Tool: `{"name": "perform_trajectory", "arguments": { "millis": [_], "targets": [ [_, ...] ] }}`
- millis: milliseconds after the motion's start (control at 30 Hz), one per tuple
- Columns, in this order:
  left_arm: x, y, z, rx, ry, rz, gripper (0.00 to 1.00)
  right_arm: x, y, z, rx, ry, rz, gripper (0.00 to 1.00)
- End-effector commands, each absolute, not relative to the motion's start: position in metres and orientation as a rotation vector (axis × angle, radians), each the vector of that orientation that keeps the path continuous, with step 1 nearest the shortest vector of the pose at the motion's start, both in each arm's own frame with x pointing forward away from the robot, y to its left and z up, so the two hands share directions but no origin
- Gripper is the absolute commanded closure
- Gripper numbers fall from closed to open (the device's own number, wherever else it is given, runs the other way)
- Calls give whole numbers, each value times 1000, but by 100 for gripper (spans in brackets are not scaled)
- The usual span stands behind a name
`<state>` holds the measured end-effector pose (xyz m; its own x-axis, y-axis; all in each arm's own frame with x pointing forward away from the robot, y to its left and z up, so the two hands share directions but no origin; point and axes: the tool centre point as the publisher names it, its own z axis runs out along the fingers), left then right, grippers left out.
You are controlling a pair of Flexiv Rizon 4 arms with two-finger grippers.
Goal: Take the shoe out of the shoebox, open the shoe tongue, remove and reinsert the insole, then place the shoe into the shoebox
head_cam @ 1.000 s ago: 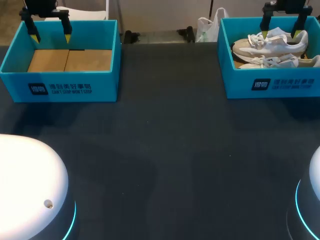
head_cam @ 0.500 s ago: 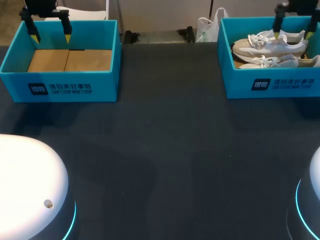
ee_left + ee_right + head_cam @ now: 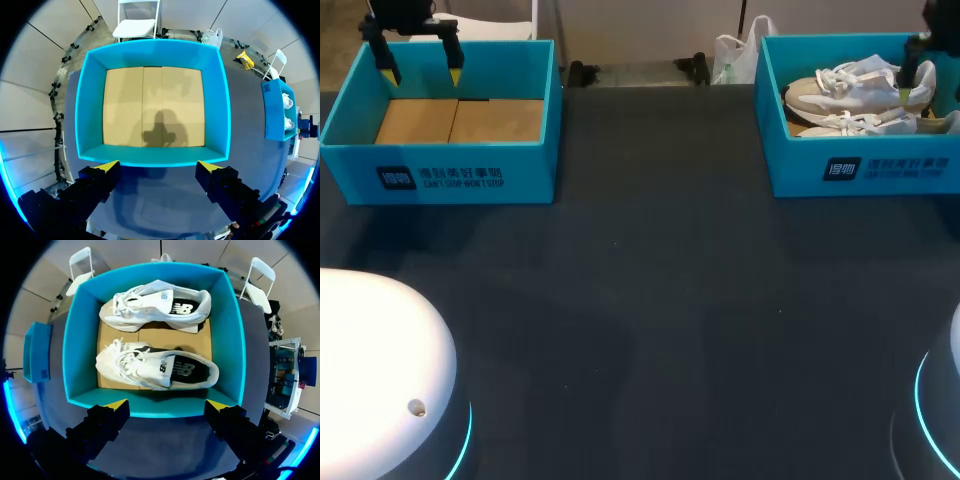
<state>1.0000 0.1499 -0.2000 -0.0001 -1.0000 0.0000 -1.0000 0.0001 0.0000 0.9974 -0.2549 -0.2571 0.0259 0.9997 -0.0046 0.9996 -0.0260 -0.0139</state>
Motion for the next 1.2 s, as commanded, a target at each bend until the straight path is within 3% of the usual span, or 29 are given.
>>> {"name": "perform_trajectory", "arguments": {
  "millis": [33, 200, 267, 600, 900, 1200],
  "targets": [
    [1000, 150, -200, -2221, 2222, 0, 0, 1004, -263, -270, -2236, -2180, 42, 0],
    [1000, 150, -200, -2221, 2222, 0, 0, 1008, -276, -280, -2247, -2169, 75, 0],
    [1000, 150, -200, -2221, 2222, 0, 0, 1011, -283, -284, -2256, -2158, 85, 11],
    [1000, 150, -200, -2221, 2222, 0, 0, 1013, -298, -297, -2270, -2140, 105, 8],
    [1000, 150, -200, -2221, 2222, 0, 0, 1017, -310, -305, -2287, -2117, 113, 17],
    [1000, 150, -200, -2221, 2222, 0, 0, 1017, -319, -315, -2294, -2089, 127, 16]
  ]
}}
